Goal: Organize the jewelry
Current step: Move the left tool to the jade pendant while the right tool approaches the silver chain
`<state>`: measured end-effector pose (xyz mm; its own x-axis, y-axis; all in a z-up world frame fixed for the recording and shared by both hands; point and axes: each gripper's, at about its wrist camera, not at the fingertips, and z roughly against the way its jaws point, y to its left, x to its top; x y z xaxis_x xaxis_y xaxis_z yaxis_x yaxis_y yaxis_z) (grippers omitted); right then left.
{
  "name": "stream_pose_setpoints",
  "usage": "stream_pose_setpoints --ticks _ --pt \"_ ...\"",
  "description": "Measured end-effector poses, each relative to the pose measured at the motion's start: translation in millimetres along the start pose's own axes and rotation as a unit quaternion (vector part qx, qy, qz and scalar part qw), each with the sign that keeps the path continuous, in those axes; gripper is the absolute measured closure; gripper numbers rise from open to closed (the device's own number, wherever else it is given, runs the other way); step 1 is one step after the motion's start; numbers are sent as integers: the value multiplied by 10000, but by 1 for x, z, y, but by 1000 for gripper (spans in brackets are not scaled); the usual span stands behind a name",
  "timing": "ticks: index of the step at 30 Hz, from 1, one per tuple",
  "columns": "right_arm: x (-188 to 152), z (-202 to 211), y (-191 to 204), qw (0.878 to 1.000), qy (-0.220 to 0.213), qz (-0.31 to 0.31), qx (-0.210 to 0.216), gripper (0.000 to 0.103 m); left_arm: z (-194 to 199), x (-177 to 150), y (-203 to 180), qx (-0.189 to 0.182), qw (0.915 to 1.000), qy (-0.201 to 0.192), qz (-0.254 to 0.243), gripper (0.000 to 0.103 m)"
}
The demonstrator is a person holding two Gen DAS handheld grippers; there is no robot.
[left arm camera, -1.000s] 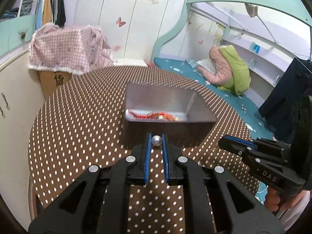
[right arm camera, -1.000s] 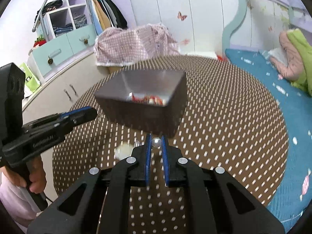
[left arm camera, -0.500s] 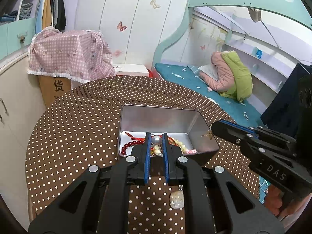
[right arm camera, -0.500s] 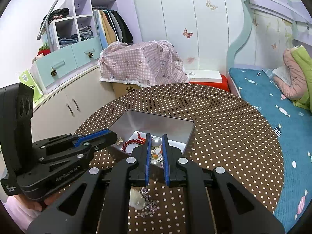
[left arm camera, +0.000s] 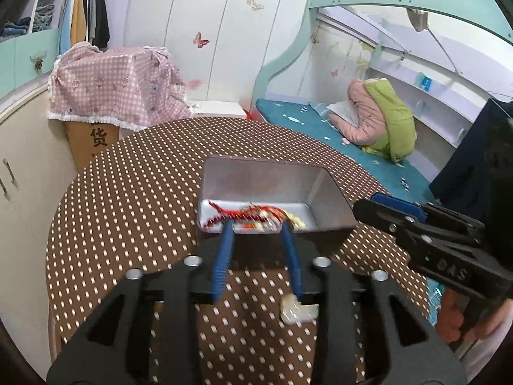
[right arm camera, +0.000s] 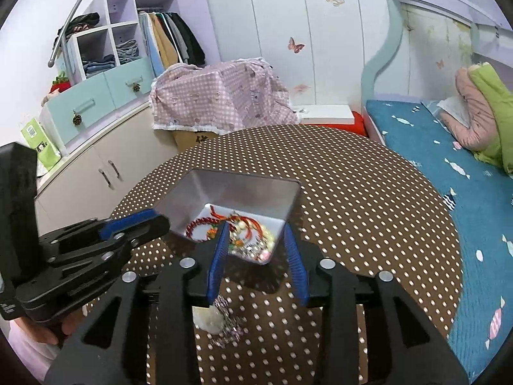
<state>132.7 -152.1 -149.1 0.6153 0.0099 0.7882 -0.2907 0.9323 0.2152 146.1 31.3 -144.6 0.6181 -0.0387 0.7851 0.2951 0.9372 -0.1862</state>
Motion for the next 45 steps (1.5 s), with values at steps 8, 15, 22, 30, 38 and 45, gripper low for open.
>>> stream_pose_setpoints --ticks 8,15,22,30,38,45 --pt "-23 12 -11 9995 156 -237 -102 61 1 -31 -13 -37 9991 407 -68 69" --pt "-41 8 -17 9980 498 -374 -60 59 -16 -52 -38 -55 9967 755 -298 52" --pt "-52 5 -18 9967 640 -502 56 59 -34 -60 -43 111 9943 1021 -301 52" --pt "-55 3 -21 9957 691 -573 214 59 -42 -59 -47 203 9938 1027 -366 42" --pt "-57 0 -30 9947 779 -654 125 59 -42 -61 -58 266 9936 988 -476 57" --pt "-60 -1 -36 9938 854 -712 55 59 -38 -65 -55 417 9927 1012 -510 59"
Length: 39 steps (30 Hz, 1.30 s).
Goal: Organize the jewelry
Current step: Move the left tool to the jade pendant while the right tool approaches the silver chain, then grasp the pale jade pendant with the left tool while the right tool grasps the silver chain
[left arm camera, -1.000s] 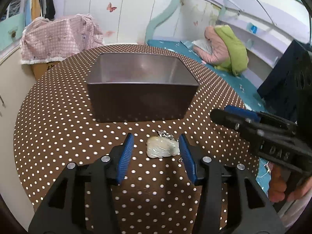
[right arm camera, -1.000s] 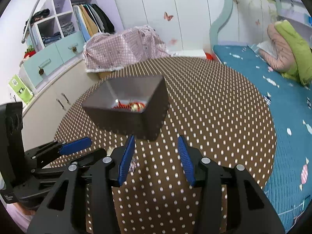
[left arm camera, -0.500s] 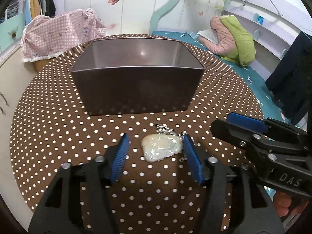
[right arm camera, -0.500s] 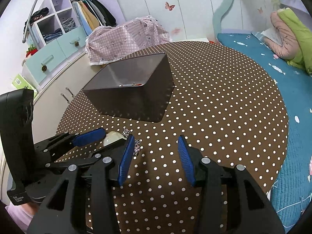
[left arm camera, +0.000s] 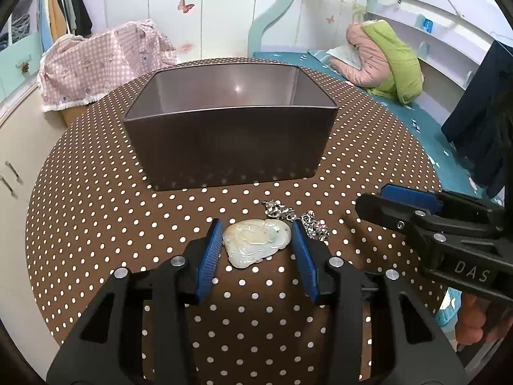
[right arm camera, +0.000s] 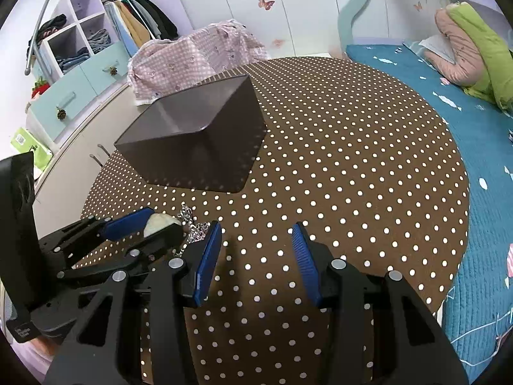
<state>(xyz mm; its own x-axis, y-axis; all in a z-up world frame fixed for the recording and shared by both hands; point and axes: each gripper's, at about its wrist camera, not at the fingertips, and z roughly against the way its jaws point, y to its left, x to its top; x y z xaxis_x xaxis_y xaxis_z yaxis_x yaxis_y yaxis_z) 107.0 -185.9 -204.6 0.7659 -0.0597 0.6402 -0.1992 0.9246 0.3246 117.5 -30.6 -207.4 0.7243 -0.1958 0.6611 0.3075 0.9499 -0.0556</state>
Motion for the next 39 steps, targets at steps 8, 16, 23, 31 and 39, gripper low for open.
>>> stream_pose_setpoints --ticks 8,16,23,31,39 --pt "-2 1 15 9997 -1 212 151 59 7 -2 14 -58 9998 -108 167 59" --pt "-8 -9 50 9944 15 937 489 63 16 -5 31 -5 9992 -190 345 59" --pt "-9 -27 69 9895 55 1412 300 77 20 -11 50 44 9985 -201 507 59" --pt "-5 -30 57 9910 27 1307 293 101 20 -4 65 93 9977 -213 641 59" --pt "11 -14 48 9935 -211 1048 382 99 26 8 74 64 9969 -341 711 59"
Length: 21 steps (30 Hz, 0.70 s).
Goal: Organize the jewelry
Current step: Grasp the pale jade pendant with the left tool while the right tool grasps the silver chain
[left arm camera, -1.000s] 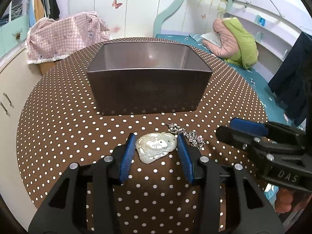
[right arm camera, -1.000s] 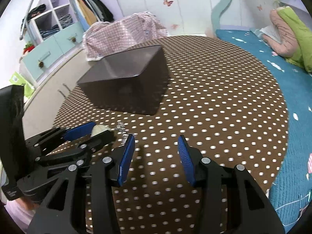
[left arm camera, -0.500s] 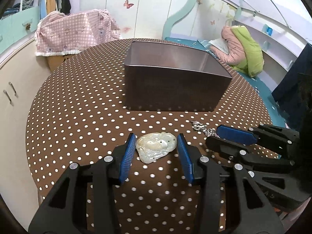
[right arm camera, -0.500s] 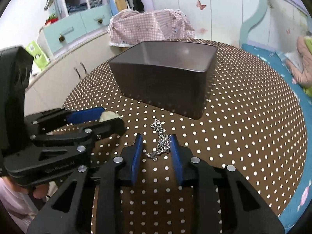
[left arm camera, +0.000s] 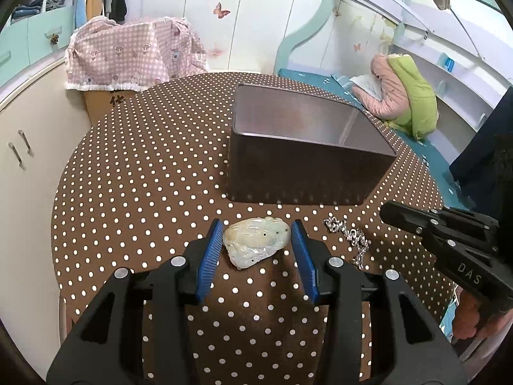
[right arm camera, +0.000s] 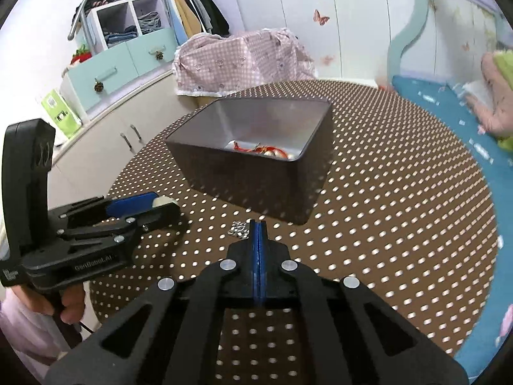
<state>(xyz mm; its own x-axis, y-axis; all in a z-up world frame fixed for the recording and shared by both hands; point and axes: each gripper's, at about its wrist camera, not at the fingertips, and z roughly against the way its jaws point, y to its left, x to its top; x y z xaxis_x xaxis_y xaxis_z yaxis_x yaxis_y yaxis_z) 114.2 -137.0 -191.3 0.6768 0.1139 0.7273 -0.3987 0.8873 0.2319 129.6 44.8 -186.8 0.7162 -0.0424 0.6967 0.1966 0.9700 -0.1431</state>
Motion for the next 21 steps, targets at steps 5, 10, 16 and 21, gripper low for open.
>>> stream_pose_setpoints --ticks 5,10,16,21 --pt "-2 -12 11 9995 175 205 -190 70 0 3 -1 -55 10000 -8 27 59" --pt "1 -32 29 9983 200 540 -83 64 -2 1 -5 -60 10000 11 5 59" --pt "0 -44 24 9982 345 475 -149 93 -2 -1 0 -21 10000 22 86 59" --pt "-3 -42 20 9986 359 382 -27 98 0 0 1 -30 9999 -55 139 59"
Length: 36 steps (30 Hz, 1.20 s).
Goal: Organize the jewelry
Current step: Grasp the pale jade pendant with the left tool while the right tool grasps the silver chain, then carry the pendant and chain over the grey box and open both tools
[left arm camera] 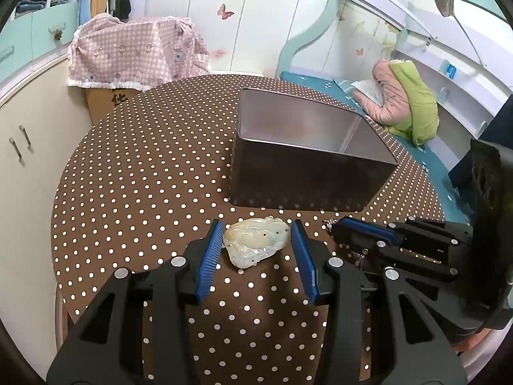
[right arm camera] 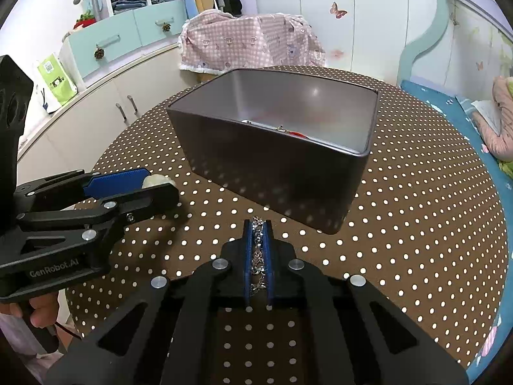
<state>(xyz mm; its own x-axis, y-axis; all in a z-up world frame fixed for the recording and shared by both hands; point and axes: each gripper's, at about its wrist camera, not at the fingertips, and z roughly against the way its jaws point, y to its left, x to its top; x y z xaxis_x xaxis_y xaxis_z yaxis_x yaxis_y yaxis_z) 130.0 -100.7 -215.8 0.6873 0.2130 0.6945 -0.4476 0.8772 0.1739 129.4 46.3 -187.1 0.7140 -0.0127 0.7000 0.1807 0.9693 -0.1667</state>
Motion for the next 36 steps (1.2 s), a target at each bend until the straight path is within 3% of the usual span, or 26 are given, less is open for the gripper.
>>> stream_pose_setpoints --ticks 8,17,23,36 --pt "0 13 -13 9984 -53 -568 -44 99 11 3 3 -35 9999 -134 48 59" --pt "23 60 -11 9958 -638 -635 152 99 23 26 7 -244 9991 -309 163 59" --pt "45 79 -8 9951 -854 -488 -29 99 39 50 0 -434 9968 -667 67 59" --pt "93 106 8 9874 -1559 -121 -237 99 32 92 -10 -681 9939 -862 -114 59"
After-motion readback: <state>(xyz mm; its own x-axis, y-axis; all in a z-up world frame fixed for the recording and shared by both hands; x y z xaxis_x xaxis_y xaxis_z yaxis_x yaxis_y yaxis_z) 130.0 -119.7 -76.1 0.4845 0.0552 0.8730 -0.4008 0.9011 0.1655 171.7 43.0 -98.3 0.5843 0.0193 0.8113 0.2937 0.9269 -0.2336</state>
